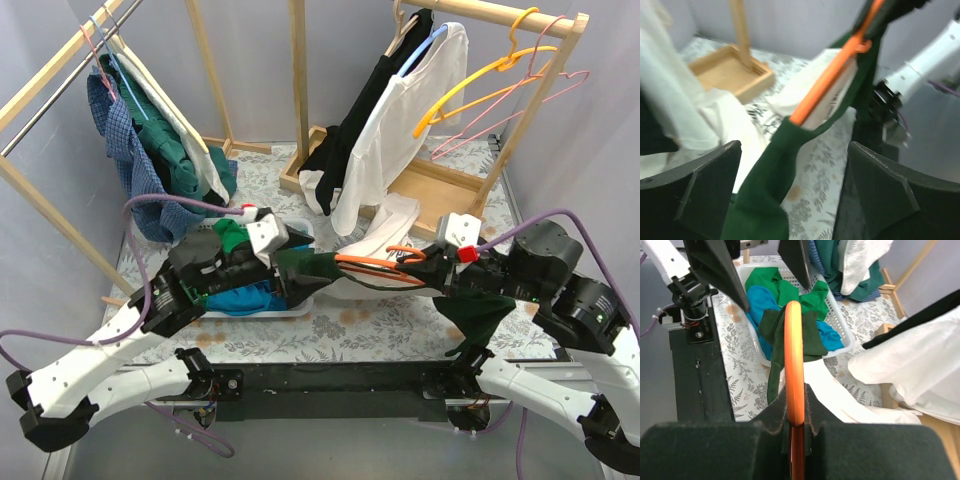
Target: Remove the t-shirt from the hanger
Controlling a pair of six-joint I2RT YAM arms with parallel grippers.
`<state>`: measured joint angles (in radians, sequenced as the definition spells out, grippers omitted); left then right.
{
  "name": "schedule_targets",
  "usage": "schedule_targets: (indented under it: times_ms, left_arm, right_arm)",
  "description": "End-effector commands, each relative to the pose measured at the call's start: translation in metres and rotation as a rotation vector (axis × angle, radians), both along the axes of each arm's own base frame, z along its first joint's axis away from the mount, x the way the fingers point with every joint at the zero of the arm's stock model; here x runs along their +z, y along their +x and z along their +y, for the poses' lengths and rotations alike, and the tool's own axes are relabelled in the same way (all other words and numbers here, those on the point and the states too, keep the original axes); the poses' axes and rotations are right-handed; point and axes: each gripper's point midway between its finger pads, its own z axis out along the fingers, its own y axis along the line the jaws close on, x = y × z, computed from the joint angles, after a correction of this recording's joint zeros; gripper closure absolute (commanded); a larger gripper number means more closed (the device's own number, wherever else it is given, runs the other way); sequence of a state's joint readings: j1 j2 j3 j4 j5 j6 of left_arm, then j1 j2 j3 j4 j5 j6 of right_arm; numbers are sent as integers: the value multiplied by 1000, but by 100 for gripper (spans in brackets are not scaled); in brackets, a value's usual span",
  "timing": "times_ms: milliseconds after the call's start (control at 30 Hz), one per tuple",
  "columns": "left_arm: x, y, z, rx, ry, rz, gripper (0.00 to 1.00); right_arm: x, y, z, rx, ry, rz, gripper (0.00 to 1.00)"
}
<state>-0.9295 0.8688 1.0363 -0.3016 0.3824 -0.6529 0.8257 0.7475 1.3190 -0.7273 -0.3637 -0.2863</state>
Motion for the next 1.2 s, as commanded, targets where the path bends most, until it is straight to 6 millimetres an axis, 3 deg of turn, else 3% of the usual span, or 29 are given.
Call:
schedule_targets:
  times_ms: [0,167,267,467,533,600,700,867,1067,1167]
  left_arm:
    - [19,40,20,272,-136,-63,12]
    - [-6,54,28,363,-124,-45,23]
    - [-11,48,22,316,-112,-41,31]
    - [-34,42,15,268,-61,1,63]
    - [-43,41,17,279,-53,22,84]
    - [-50,39,18,277,-46,37,84]
    - [-59,34,18,258,-48,63,63]
    - [-65,26,11,206,-50,94,40]
    - [-65,30,5,199,-51,90,44]
    - [-57,37,2,221,-54,73,47]
  right_arm:
    - [30,-1,-15,-64,74,-56,99]
    - [33,-11,-18,-31,63,-39,99]
    - [38,-14,-19,-24,80,-51,99]
    - [54,-19,-26,-31,114,-79,99]
    - [57,-20,-28,-34,116,-83,99]
    - [58,-22,-30,-33,118,-85,99]
    - [61,-26,-34,-33,122,-87,99]
    - [64,-29,-36,-30,136,-89,99]
    - [67,-35,-36,-7,145,-88,99]
    - [59,-37,-34,13,121,-62,99]
